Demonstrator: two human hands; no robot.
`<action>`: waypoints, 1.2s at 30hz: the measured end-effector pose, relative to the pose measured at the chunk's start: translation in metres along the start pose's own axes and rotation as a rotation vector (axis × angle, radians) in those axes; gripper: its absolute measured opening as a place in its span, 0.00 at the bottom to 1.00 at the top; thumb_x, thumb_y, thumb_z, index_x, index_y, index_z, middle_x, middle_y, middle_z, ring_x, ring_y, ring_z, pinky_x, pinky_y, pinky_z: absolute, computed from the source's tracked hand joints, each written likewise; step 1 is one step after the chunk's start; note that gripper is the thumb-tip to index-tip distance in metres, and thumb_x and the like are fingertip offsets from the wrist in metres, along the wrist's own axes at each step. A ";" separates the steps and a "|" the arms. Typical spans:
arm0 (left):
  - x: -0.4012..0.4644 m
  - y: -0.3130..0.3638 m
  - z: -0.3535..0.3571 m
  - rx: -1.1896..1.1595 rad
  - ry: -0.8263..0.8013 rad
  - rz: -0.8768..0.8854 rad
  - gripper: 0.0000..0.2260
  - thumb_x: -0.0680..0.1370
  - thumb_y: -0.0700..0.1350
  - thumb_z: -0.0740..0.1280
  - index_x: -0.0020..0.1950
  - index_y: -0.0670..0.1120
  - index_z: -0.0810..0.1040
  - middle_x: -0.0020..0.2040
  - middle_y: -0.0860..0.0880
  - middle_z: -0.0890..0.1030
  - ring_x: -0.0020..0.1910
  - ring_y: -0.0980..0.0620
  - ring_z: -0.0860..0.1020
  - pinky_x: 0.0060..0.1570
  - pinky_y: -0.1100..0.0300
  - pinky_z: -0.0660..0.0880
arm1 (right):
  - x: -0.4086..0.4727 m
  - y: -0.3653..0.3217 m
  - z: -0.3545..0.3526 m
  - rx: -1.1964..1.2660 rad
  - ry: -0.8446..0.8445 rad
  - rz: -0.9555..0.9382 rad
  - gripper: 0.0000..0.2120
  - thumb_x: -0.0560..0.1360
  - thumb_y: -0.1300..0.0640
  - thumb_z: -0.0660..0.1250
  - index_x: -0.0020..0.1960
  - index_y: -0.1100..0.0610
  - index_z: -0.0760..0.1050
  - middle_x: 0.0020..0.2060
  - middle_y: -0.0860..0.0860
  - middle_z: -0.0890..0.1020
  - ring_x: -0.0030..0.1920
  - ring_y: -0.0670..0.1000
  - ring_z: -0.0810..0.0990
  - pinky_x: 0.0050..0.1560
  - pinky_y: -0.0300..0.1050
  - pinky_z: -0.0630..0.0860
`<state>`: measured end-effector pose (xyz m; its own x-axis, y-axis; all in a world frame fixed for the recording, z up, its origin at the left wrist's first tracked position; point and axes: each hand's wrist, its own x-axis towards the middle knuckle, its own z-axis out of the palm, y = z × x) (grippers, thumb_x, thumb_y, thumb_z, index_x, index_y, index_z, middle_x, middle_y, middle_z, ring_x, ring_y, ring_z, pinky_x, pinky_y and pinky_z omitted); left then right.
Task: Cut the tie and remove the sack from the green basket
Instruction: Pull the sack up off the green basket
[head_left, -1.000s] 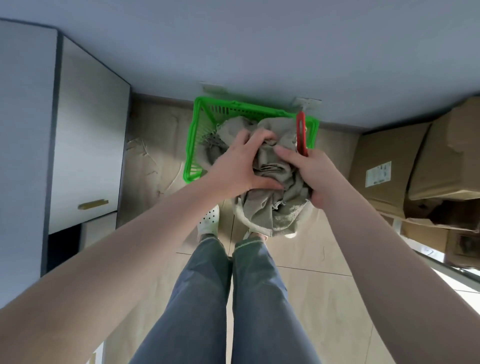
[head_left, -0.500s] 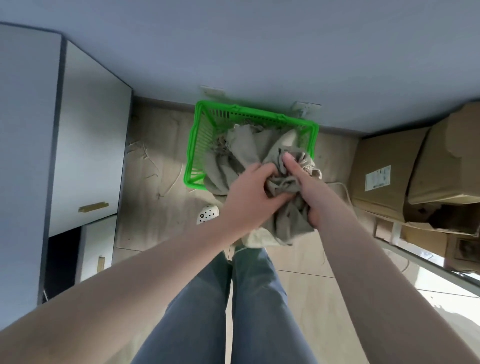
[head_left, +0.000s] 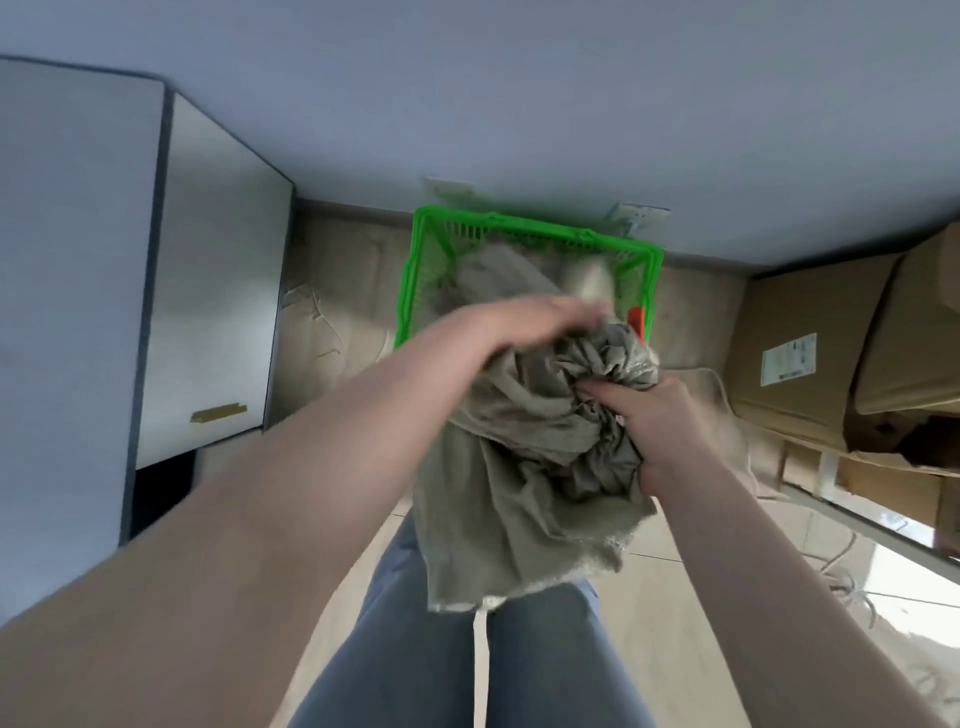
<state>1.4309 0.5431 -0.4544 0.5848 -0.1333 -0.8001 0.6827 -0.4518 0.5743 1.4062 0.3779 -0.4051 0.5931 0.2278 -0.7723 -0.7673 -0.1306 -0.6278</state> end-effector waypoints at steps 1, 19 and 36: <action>-0.008 0.011 0.008 -0.059 -0.027 0.083 0.23 0.82 0.58 0.56 0.70 0.46 0.73 0.69 0.48 0.75 0.68 0.52 0.72 0.67 0.61 0.64 | -0.001 -0.003 -0.005 0.022 -0.002 -0.031 0.17 0.67 0.70 0.72 0.56 0.65 0.79 0.47 0.61 0.85 0.49 0.60 0.84 0.56 0.62 0.79; -0.049 -0.092 0.042 -0.778 0.475 -0.612 0.55 0.56 0.81 0.62 0.75 0.50 0.63 0.74 0.43 0.67 0.71 0.41 0.68 0.71 0.41 0.62 | 0.043 -0.015 0.005 0.299 0.206 0.077 0.13 0.71 0.67 0.73 0.55 0.62 0.81 0.48 0.63 0.85 0.47 0.63 0.85 0.47 0.62 0.81; -0.062 -0.018 0.009 -1.650 0.243 0.181 0.09 0.81 0.36 0.57 0.59 0.42 0.71 0.46 0.43 0.82 0.40 0.49 0.83 0.44 0.55 0.82 | 0.022 -0.023 0.012 -0.377 -0.160 -0.248 0.23 0.63 0.44 0.74 0.57 0.47 0.77 0.50 0.45 0.85 0.54 0.46 0.83 0.57 0.43 0.78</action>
<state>1.3789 0.5512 -0.4167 0.6437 0.1251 -0.7549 0.2087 0.9205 0.3305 1.4334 0.3977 -0.4065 0.6795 0.4385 -0.5883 -0.4475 -0.3877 -0.8059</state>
